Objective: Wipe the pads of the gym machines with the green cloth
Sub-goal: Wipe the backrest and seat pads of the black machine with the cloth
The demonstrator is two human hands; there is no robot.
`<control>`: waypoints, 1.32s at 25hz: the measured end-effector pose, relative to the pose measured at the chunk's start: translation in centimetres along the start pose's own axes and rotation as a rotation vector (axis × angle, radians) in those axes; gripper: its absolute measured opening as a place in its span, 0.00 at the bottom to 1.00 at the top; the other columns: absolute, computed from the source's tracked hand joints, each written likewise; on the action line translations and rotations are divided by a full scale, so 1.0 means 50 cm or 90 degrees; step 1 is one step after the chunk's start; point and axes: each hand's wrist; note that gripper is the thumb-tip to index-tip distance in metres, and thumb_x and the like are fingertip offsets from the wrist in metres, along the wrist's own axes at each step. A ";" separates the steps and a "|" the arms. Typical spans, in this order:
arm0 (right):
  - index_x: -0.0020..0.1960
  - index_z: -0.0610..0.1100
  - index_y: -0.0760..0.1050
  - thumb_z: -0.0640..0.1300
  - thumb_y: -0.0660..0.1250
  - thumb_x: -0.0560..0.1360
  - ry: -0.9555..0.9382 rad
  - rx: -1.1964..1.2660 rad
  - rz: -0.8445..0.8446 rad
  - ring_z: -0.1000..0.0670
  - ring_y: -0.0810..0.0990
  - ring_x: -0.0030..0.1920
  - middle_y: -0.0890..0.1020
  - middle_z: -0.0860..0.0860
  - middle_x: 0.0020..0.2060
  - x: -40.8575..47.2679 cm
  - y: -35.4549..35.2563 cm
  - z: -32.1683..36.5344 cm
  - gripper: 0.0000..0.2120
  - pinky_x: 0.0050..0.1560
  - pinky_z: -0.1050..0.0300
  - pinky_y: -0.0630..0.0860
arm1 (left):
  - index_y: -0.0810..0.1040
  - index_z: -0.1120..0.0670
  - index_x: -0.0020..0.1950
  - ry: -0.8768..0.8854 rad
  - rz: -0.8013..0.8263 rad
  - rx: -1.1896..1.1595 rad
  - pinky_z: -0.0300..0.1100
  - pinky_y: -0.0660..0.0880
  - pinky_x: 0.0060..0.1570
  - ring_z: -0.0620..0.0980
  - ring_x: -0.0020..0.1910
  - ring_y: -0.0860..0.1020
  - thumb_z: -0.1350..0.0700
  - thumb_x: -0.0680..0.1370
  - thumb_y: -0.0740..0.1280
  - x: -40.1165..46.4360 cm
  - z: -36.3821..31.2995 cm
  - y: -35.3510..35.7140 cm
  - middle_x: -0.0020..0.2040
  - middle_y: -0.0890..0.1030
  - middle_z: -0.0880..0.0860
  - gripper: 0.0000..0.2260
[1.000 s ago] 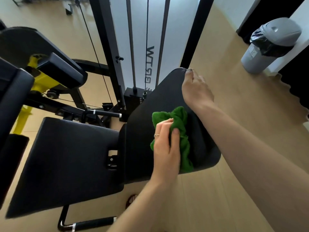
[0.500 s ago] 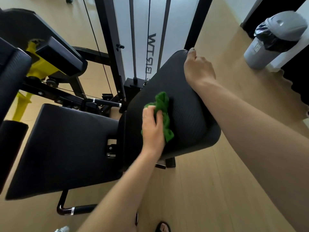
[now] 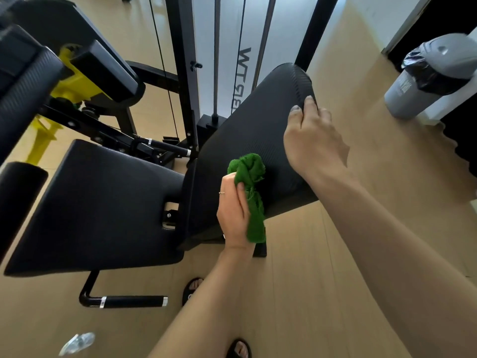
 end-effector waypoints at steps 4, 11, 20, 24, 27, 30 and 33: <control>0.81 0.49 0.55 0.56 0.45 0.84 -0.015 -0.012 -0.016 0.41 0.68 0.71 0.66 0.45 0.75 0.005 -0.001 0.007 0.27 0.65 0.41 0.66 | 0.74 0.55 0.50 -0.056 -0.085 0.083 0.31 0.69 0.40 0.38 0.37 0.73 0.48 0.84 0.50 -0.018 0.043 -0.002 0.40 0.76 0.49 0.17; 0.80 0.49 0.57 0.55 0.45 0.84 -0.023 -0.013 -0.050 0.39 0.70 0.70 0.68 0.44 0.74 -0.004 0.002 0.008 0.26 0.65 0.43 0.67 | 0.70 0.55 0.47 -0.304 -0.208 0.066 0.44 0.70 0.46 0.46 0.39 0.74 0.53 0.86 0.52 -0.016 0.040 -0.031 0.41 0.75 0.47 0.12; 0.80 0.50 0.57 0.55 0.44 0.84 -0.020 0.015 -0.042 0.40 0.67 0.72 0.66 0.44 0.76 -0.013 -0.001 -0.001 0.26 0.67 0.43 0.65 | 0.71 0.53 0.45 -0.098 -0.094 0.028 0.38 0.74 0.41 0.39 0.37 0.75 0.45 0.83 0.51 -0.012 0.008 -0.015 0.39 0.75 0.48 0.16; 0.80 0.47 0.55 0.56 0.44 0.84 -0.043 -0.037 -0.056 0.38 0.68 0.72 0.65 0.42 0.76 -0.012 0.013 0.002 0.28 0.67 0.42 0.67 | 0.71 0.58 0.47 -0.285 -0.120 0.124 0.52 0.75 0.46 0.53 0.42 0.77 0.51 0.85 0.52 0.007 0.156 -0.087 0.42 0.77 0.53 0.15; 0.81 0.44 0.51 0.56 0.44 0.84 -0.039 -0.078 -0.018 0.37 0.64 0.74 0.60 0.39 0.77 -0.003 0.011 0.006 0.29 0.68 0.41 0.65 | 0.71 0.57 0.48 -0.310 -0.086 0.134 0.47 0.70 0.47 0.54 0.47 0.77 0.54 0.86 0.52 0.036 0.118 -0.079 0.45 0.77 0.54 0.12; 0.82 0.43 0.46 0.55 0.44 0.84 -0.037 -0.081 0.049 0.36 0.59 0.76 0.55 0.38 0.79 0.005 0.004 0.010 0.30 0.72 0.41 0.59 | 0.72 0.54 0.47 -0.169 -0.001 0.029 0.40 0.71 0.43 0.46 0.40 0.76 0.53 0.86 0.53 0.046 -0.011 -0.027 0.41 0.77 0.50 0.13; 0.81 0.41 0.45 0.55 0.45 0.84 -0.037 -0.059 0.089 0.37 0.55 0.77 0.53 0.37 0.79 0.028 -0.001 0.012 0.31 0.75 0.43 0.54 | 0.73 0.54 0.48 -0.014 0.082 -0.004 0.35 0.69 0.39 0.44 0.37 0.73 0.54 0.86 0.53 0.054 -0.097 0.006 0.39 0.75 0.49 0.12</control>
Point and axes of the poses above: each hand's wrist, its own x-axis towards the middle knuckle, its own y-axis out of the palm, z = x × y
